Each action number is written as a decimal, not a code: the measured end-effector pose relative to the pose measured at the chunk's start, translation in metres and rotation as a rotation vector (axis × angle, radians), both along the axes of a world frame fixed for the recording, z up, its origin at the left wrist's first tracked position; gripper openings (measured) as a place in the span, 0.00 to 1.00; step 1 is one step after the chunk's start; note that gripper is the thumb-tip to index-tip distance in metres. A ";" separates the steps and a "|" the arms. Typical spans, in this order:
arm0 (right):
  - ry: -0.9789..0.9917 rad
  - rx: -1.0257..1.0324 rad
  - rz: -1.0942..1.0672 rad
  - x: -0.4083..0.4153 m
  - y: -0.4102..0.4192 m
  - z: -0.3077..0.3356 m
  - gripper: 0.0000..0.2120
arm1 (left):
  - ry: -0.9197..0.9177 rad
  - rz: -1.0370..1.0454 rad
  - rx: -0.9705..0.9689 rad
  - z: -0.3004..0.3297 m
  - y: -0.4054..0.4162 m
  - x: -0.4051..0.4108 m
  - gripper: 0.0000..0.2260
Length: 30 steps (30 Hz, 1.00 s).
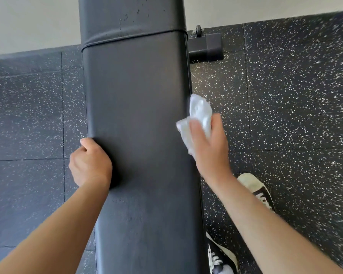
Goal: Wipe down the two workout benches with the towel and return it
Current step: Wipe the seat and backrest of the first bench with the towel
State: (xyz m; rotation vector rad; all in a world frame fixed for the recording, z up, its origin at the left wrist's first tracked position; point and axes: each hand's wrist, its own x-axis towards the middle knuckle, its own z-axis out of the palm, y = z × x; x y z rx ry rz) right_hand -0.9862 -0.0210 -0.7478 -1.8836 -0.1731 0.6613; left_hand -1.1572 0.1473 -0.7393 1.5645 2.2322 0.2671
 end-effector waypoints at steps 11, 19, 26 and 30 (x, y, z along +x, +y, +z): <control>0.000 0.006 -0.019 -0.017 -0.021 -0.004 0.11 | -0.188 -0.275 -0.134 0.015 -0.056 -0.062 0.25; 0.080 -0.048 0.059 -0.146 -0.162 0.008 0.14 | 0.044 -0.297 -0.046 0.013 -0.143 -0.134 0.23; 0.043 0.016 0.033 -0.081 -0.091 0.003 0.10 | 0.048 -0.300 -0.047 0.017 -0.144 -0.128 0.23; 0.011 0.045 -0.033 -0.019 -0.025 -0.006 0.12 | 0.057 -0.293 -0.047 0.017 -0.144 -0.127 0.22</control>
